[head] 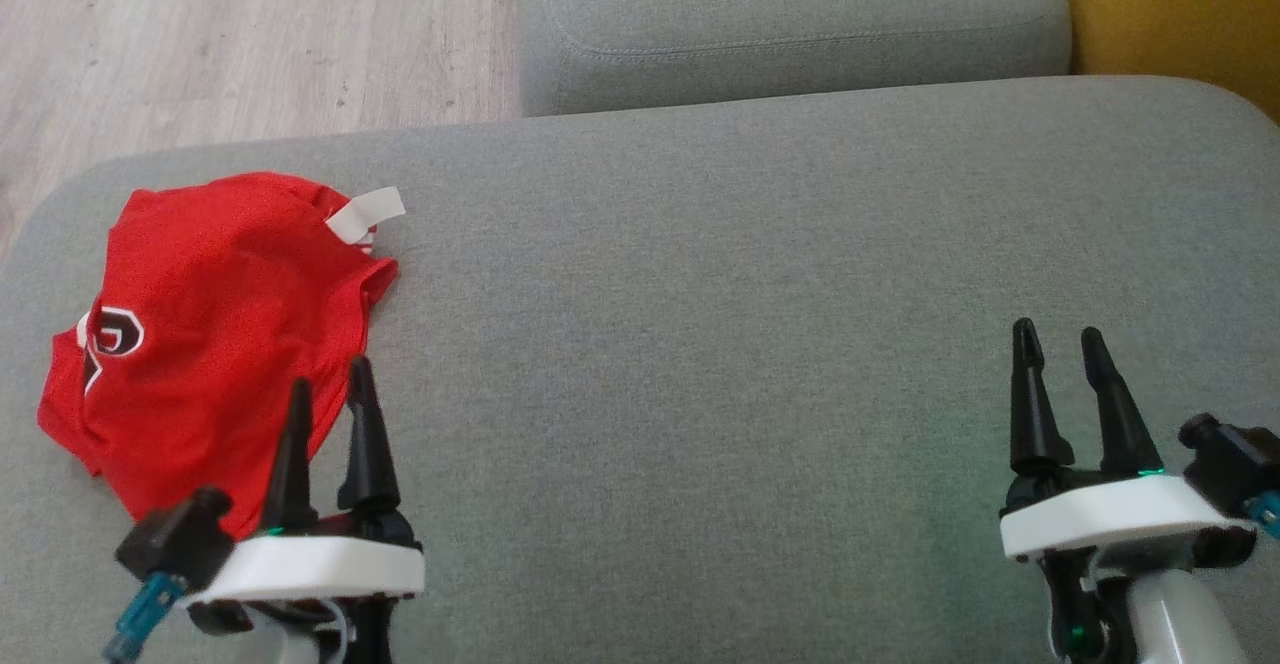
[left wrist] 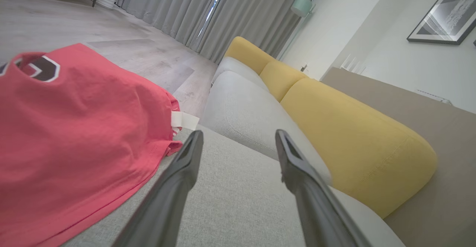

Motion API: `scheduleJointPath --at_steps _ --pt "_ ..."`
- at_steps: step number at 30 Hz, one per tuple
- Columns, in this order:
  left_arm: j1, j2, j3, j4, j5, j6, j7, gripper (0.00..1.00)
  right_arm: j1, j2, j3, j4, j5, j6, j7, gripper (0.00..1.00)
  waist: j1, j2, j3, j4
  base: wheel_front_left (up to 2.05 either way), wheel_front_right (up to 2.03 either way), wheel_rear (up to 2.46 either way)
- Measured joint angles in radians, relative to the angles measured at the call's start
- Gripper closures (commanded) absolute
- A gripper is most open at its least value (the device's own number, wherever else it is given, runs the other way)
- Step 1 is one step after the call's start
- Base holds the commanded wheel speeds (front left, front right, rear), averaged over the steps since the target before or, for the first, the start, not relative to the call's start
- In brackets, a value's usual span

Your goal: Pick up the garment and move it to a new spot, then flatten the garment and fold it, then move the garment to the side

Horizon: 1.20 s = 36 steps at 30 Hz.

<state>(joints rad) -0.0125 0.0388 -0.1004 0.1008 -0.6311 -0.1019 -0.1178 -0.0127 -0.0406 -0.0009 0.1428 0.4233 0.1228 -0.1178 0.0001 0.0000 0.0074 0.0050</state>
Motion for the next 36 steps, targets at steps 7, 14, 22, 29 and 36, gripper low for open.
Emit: scheduleJointPath --at_steps 7,14,22,29,36 --pt "0.000 0.001 -0.033 0.017 0.105 -0.002 -0.024 0.00 0.000 0.000 0.011 0.000 -0.127 0.000 -0.020 0.00 0.0000 0.0000 -0.001 -0.003 0.00 0.00 0.00" --pt "0.000 0.005 -0.063 0.062 0.196 -0.004 -0.042 0.00 0.000 0.000 0.012 0.000 -0.239 0.000 -0.041 0.00 0.0000 0.0000 -0.004 -0.005 0.00 0.00 0.00" --pt "0.000 0.007 -0.079 0.074 0.301 -0.004 -0.064 0.00 0.000 0.000 0.020 0.000 -0.359 0.000 -0.062 0.00 0.0000 0.0000 -0.008 -0.007 0.00 0.00 0.00" --pt "-0.001 0.008 -0.095 0.082 0.385 -0.003 -0.088 0.00 -0.001 -0.001 0.033 -0.006 -0.465 0.000 -0.086 0.00 0.0000 0.0000 -0.008 -0.010 0.00 0.00 0.00" --pt "-0.003 0.008 -0.110 0.103 0.459 0.000 -0.105 0.00 -0.005 -0.001 0.055 -0.024 -0.545 0.000 -0.103 0.00 0.0000 0.0000 -0.013 -0.011 0.00 0.00 0.00"
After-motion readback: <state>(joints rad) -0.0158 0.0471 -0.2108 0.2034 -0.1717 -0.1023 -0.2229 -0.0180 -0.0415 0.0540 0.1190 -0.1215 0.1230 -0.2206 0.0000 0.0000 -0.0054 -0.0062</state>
